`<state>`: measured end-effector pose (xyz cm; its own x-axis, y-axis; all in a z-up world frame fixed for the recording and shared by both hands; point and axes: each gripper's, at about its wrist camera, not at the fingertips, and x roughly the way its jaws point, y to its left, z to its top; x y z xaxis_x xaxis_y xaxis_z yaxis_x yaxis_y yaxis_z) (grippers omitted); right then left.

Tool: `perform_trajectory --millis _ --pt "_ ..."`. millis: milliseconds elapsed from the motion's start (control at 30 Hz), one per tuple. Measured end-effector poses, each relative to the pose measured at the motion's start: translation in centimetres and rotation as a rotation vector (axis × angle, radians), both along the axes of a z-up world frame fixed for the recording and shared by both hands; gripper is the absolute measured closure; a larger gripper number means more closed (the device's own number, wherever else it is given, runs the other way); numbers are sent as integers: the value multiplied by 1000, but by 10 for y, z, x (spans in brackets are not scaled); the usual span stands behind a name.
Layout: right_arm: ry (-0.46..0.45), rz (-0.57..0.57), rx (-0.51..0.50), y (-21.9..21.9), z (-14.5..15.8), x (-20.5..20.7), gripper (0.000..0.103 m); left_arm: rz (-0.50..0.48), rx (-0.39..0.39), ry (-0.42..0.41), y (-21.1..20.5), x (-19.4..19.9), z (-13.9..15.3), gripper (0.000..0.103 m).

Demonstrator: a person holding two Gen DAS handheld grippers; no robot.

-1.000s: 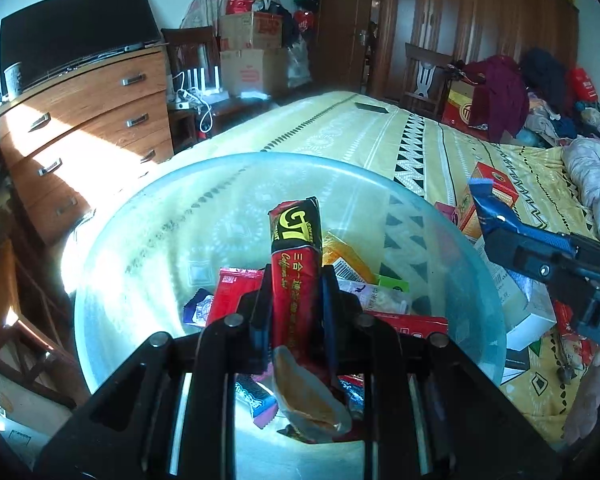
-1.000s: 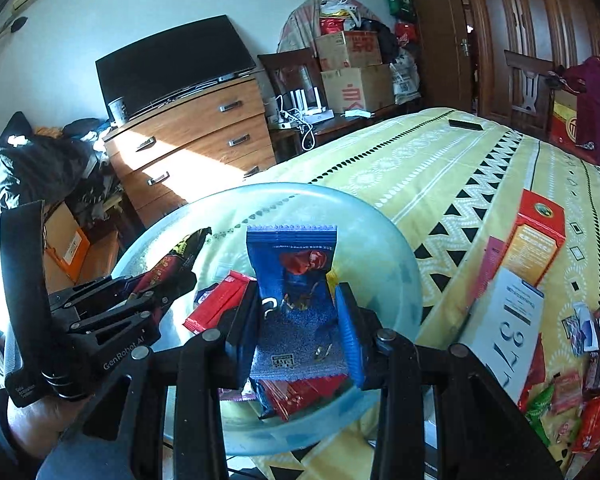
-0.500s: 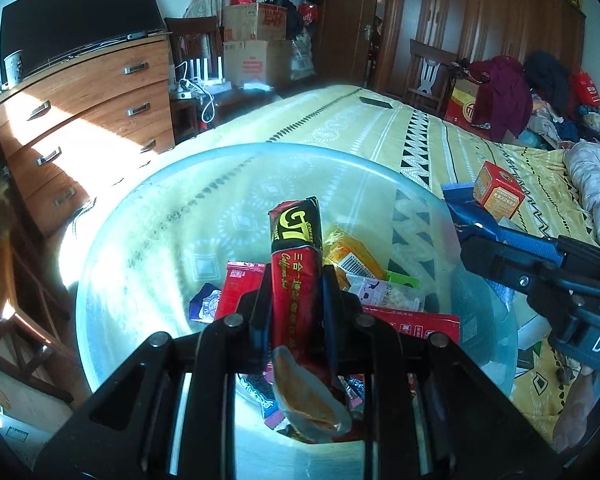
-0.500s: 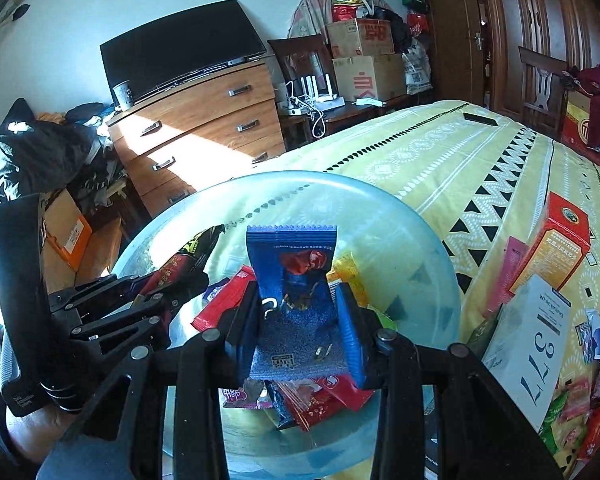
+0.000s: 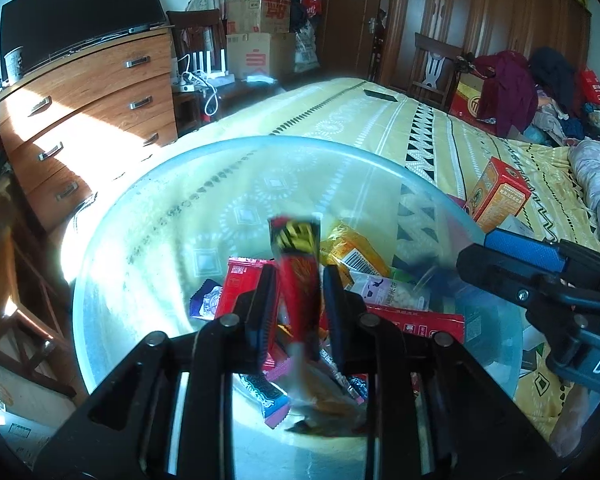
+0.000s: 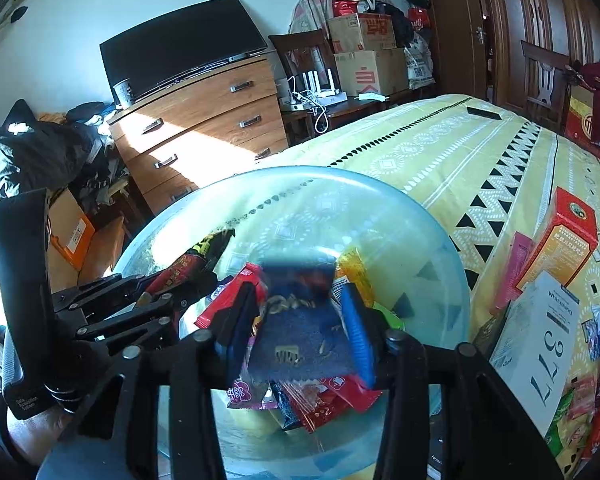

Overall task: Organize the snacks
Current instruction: 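Carry both packets over the glass bowl and open both grippers to drop them, then move both grippers back over the snack pile on the bed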

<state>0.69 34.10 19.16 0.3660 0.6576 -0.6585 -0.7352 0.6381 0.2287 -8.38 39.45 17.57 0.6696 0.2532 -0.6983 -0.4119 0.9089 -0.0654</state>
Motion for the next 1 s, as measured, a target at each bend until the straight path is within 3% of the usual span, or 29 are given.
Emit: perform_trajectory --millis 33,100,200,233,367,500,567,633,700,800,900,1000 --pt "3 -2 -3 0 -1 0 52 2 1 0 0 0 1 68" --pt "11 -4 -12 0 -3 0 50 18 7 1 0 -2 2 43" --pt "13 -12 -25 -3 -5 -3 28 44 14 2 1 -4 5 22" --pt "10 -12 -15 -9 -3 -5 23 48 28 -1 -1 -5 7 21" --pt "-94 -53 80 -54 22 -24 22 36 54 -53 -15 -9 22 20" --pt "-190 -187 115 -135 35 -23 20 -23 75 -130 -45 -4 40 15" --pt "-145 -283 77 -181 19 -1 20 -69 75 -162 -65 0 46 13" --pt "-62 -359 -22 -221 -14 31 20 -115 70 -178 -81 5 48 12" --pt "-14 -369 -127 -241 -45 50 20 -156 69 -178 -95 12 48 11" --pt "63 -272 -257 -253 -87 72 21 -193 73 -168 -109 19 45 11" --pt "172 -192 -222 -255 -117 81 32 -207 70 -160 -117 22 41 11" --pt "232 -207 -200 -248 -140 91 34 -224 72 -148 -125 27 38 11"
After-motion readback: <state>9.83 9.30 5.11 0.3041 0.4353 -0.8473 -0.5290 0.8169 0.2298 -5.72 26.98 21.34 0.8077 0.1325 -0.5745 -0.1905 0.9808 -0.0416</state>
